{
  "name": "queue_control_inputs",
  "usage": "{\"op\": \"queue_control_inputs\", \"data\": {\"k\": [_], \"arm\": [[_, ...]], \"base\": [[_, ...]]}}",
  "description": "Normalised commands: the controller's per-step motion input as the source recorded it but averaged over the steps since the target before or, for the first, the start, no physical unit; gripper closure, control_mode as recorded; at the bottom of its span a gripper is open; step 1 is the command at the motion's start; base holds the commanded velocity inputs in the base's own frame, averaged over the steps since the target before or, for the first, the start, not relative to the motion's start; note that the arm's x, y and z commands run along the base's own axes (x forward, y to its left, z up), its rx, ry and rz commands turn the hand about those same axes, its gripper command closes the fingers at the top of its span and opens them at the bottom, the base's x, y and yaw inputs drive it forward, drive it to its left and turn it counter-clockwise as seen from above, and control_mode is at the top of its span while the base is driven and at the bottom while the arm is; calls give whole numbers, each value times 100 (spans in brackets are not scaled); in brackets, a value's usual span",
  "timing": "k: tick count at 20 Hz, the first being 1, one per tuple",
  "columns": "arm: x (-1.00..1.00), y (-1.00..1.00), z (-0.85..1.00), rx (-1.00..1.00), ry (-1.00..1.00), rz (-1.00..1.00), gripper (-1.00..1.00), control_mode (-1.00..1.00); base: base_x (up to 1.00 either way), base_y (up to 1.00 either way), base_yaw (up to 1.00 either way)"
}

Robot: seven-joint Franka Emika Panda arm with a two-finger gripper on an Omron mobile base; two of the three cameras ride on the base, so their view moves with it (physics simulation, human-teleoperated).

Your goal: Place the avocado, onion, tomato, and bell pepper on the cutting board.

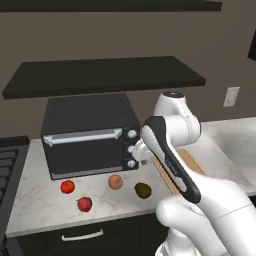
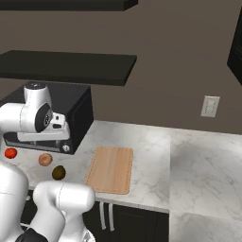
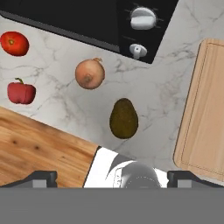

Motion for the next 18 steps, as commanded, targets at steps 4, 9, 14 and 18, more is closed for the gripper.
{"op": "queue_control_inputs", "data": {"k": [4,9,14,18], "arm": [[-4,0,-22,0,1,0,-100,-100],[4,0,-5,0,0,0,-100,-100],[8,0,-7,0,0,0,-100,-100],[1,0,-21,0,0,0,-100,-100]], "base": [[0,0,0],[0,0,0],[0,0,0],[0,0,0]]}}
